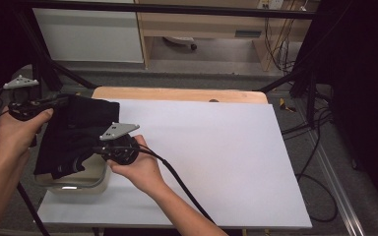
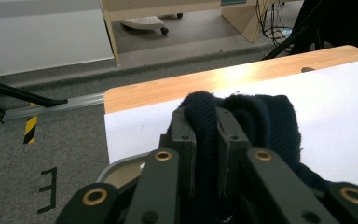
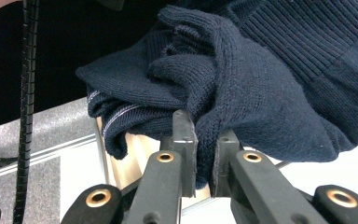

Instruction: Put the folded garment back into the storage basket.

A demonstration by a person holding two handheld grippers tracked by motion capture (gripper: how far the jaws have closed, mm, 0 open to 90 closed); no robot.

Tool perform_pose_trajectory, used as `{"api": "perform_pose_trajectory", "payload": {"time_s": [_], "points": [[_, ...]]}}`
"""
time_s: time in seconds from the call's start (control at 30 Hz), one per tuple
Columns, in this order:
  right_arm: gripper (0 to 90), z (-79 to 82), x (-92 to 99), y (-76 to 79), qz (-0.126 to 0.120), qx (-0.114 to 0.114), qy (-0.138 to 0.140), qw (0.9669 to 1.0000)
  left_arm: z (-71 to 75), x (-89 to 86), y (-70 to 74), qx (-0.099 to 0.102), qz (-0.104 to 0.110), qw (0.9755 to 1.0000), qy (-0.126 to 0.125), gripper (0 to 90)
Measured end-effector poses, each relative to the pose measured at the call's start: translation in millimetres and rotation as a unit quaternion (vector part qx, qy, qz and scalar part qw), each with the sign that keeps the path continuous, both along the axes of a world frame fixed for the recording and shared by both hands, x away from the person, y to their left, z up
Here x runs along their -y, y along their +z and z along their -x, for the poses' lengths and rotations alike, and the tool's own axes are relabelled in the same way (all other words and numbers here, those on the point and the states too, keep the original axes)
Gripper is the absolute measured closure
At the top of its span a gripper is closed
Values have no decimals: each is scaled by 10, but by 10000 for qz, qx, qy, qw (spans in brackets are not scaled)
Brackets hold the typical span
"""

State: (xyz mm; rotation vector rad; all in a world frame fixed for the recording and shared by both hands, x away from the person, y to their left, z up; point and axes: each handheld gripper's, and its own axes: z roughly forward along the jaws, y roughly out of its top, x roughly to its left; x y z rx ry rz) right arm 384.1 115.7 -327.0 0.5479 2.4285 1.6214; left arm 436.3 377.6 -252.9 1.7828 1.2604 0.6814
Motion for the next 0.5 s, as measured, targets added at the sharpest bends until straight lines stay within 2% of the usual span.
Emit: {"api": "perform_pose_trajectory", "payload": {"time_s": [0.5], "points": [[842, 9, -67, -59, 27, -36, 25, 10000, -4, -51, -65, -63, -22, 10000, 38, 796]]}}
